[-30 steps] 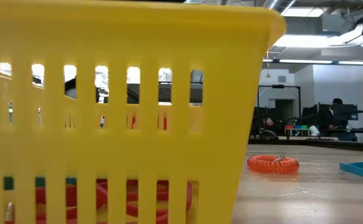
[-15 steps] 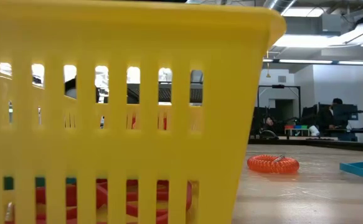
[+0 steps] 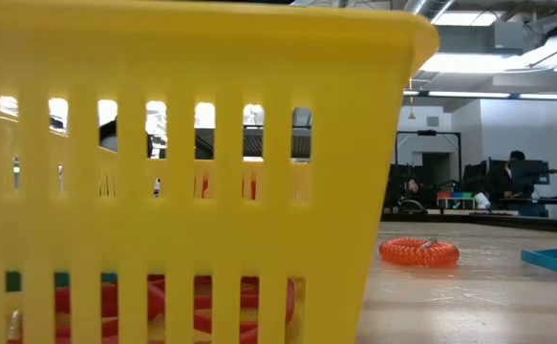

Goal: Pick & Place Office Desk Supplies
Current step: Put the red rubber band into the bottom yellow bin

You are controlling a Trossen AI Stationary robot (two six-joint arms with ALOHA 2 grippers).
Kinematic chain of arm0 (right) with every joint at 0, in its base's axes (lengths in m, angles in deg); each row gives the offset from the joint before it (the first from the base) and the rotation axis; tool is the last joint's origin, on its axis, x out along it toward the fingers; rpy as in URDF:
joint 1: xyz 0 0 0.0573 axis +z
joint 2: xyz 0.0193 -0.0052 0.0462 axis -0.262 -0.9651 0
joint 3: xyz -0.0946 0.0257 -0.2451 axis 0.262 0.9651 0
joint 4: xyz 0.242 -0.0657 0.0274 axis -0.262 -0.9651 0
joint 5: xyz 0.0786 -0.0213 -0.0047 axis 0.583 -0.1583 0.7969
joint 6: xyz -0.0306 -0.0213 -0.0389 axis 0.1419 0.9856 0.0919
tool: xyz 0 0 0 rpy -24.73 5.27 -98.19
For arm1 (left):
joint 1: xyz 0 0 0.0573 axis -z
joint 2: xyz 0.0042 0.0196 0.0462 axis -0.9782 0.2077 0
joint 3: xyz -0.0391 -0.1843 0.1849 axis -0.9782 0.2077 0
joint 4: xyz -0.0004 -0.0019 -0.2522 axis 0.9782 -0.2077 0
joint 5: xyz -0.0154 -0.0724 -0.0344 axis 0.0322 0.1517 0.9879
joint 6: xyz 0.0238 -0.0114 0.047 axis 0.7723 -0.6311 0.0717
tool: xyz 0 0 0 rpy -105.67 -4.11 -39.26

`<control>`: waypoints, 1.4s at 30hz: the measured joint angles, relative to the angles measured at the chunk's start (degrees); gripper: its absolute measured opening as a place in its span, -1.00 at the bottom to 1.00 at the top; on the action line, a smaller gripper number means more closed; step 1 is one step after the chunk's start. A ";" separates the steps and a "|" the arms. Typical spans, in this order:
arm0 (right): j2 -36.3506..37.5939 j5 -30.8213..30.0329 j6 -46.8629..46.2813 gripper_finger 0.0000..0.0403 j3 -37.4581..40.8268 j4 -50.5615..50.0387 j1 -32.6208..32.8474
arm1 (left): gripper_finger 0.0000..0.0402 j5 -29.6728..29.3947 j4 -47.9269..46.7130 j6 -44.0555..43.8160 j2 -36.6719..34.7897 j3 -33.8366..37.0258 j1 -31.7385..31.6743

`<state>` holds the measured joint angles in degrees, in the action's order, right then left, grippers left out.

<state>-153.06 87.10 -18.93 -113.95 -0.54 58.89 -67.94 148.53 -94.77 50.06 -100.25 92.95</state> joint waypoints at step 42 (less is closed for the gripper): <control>-0.59 -8.72 -4.11 -0.99 0.08 1.05 5.99 | 0.02 0.00 0.05 -0.01 0.02 0.00 0.00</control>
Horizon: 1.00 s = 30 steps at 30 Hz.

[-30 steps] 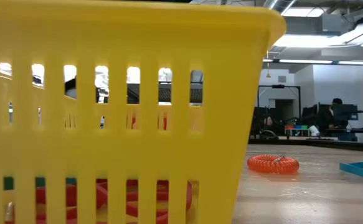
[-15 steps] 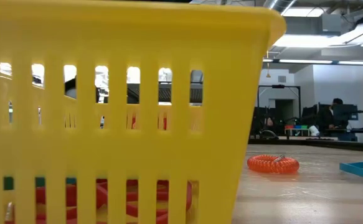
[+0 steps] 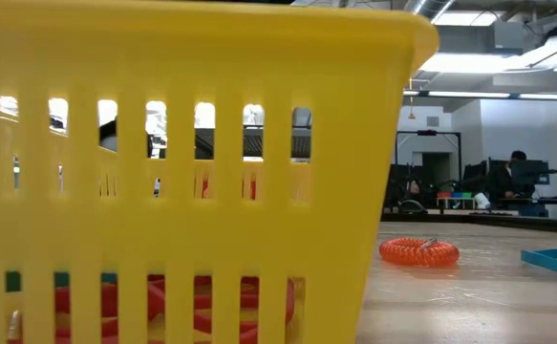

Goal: Pick & Place Office Desk Supplies
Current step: Put the red rubber band into the bottom yellow bin

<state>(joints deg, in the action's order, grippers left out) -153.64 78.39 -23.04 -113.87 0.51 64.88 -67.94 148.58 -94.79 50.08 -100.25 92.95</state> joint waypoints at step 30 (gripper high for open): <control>29.70 -8.05 9.19 -1.00 -0.01 2.16 -4.79 | 0.02 -0.02 0.01 -2.43 0.00 0.00 0.33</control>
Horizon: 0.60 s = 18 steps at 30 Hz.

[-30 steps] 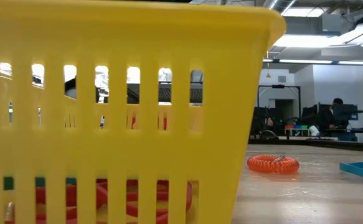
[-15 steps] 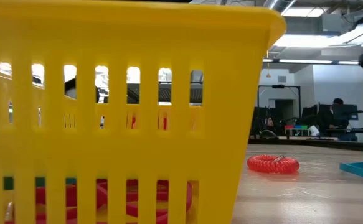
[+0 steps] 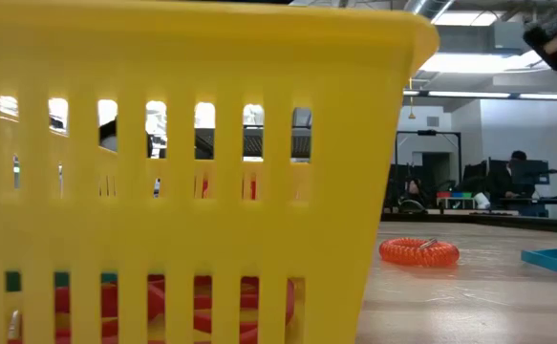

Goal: Pick & Place Office Desk Supplies
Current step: Put the red rubber band into the bottom yellow bin

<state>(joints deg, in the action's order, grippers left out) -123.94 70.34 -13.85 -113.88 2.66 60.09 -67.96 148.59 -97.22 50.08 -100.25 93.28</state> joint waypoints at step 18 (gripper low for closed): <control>4.42 -1.18 23.42 -1.00 -0.03 22.03 -10.76 | 0.02 -0.53 -0.01 -3.21 0.02 0.00 1.50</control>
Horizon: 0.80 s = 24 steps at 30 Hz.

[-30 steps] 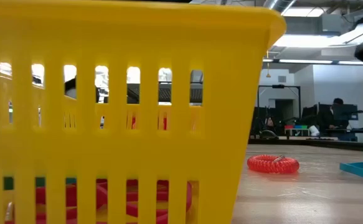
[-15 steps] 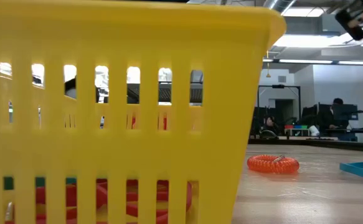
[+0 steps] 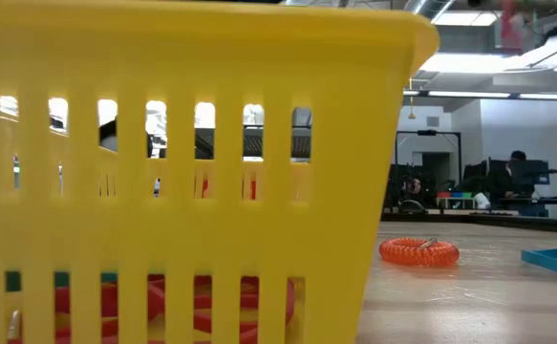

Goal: Pick & Place Office Desk Supplies
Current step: Put the red rubber band into the bottom yellow bin

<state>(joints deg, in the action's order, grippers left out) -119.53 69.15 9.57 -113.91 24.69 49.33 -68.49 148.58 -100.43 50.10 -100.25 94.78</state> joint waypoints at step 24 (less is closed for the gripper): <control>-19.99 4.98 14.78 -1.00 -8.77 25.27 -10.29 | 0.02 -1.59 -10.00 4.42 0.07 -6.80 0.56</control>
<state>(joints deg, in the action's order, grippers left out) -139.52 74.14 24.35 -122.68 49.96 39.04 -70.09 138.58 -96.01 50.17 -107.05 95.33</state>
